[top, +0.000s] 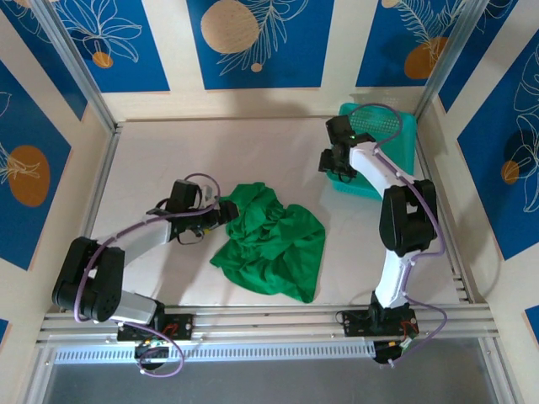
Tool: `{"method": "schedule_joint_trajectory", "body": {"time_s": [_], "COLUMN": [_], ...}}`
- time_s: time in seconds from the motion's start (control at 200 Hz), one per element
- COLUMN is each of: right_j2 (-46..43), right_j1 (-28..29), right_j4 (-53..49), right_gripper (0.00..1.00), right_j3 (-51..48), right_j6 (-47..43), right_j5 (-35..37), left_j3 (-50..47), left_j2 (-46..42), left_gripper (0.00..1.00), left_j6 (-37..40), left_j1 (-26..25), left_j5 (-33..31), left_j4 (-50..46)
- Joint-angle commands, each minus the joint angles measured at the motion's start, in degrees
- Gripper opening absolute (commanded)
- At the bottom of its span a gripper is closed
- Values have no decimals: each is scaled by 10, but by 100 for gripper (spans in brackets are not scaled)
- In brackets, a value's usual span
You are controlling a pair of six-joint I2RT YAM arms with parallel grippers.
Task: Fold the inside-out t-shirt
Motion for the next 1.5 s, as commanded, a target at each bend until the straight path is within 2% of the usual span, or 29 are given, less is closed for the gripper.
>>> {"method": "schedule_joint_trajectory", "body": {"time_s": [0.0, 0.145, 0.255, 0.32, 0.485, 0.585, 0.645, 0.72, 0.816, 0.886, 0.966, 0.991, 1.016, 1.041, 1.056, 1.061, 1.066, 1.086, 1.121, 1.211, 1.306, 1.401, 1.491], "right_j2": [-39, -81, -126, -172, -285, -305, -299, -282, -256, -225, -184, -175, -167, -161, -159, -158, -158, -158, -165, -225, -313, -364, -364], "right_j1": [-43, -102, -112, -91, 7, 54, 88, 138, 199, 242, 280, 286, 290, 293, 293, 293, 293, 293, 291, 268, 212, 155, 109], "right_j4": [-47, -53, -42, -7, 90, 157, 178, 160, 150, 159, 160, 161, 165, 171, 173, 174, 174, 175, 175, 189, 244, 285, 274], "right_gripper": [67, 67, 67, 67, 66, 66, 66, 66, 66, 66, 66, 64, 59, 45, 34, 27, 27, 16, 0, 0, 0, 0, 0], "right_j3": [-23, -48, -70, -99, -174, -228, -257, -282, -324, -349, -355, -356, -358, -361, -362, -362, -362, -363, -364, -371, -370, -322, -235], "right_j6": [-35, -21, -5, -17, -49, -19, -4, -12, -44, -42, -13, -1, 6, 10, 12, 14, 14, 18, 21, 22, 24, 16, 1], "right_j5": [72, 69, 22, -24, -165, -318, -366, -359, -374, -369, -287, -269, -260, -259, -256, -253, -253, -245, -230, -207, -227, -235, -255], "left_j3": [-4, 3, 15, 25, 69, 79, 82, 57, 14, 15, 33, 35, 34, 28, 24, 22, 21, 16, 8, 13, 75, 155, 221], "left_j2": [-6, 13, 22, 20, 3, 10, 22, 14, 0, 24, 83, 103, 120, 135, 141, 144, 146, 152, 156, 127, 61, 7, -17], "left_gripper": [99, 99, 100, 99, 100, 100, 97, 92, 85, 82, 73, 67, 56, 44, 37, 35, 33, 26, 21, 13, 0, 0, 0], "left_j6": [-6, -20, -19, -9, 39, 44, 34, 9, -8, -6, -26, -43, -61, -81, -93, -97, -100, -113, -129, -131, -61, 14, 11], "left_j1": [-5, -6, -11, -18, -57, -85, -95, -99, -99, -99, -98, -98, -99, -98, -98, -98, -98, -96, -91, -73, -55, -33, 9], "left_j5": [-4, 18, 26, 18, -32, -58, -84, -124, -129, -88, 6, 31, 50, 66, 72, 74, 76, 83, 88, 91, 60, -1, -17], "left_j4": [13, 31, 27, 11, -55, -58, -73, -66, -5, 31, 91, 114, 142, 171, 190, 197, 203, 225, 257, 255, 123, 8, -29]}}
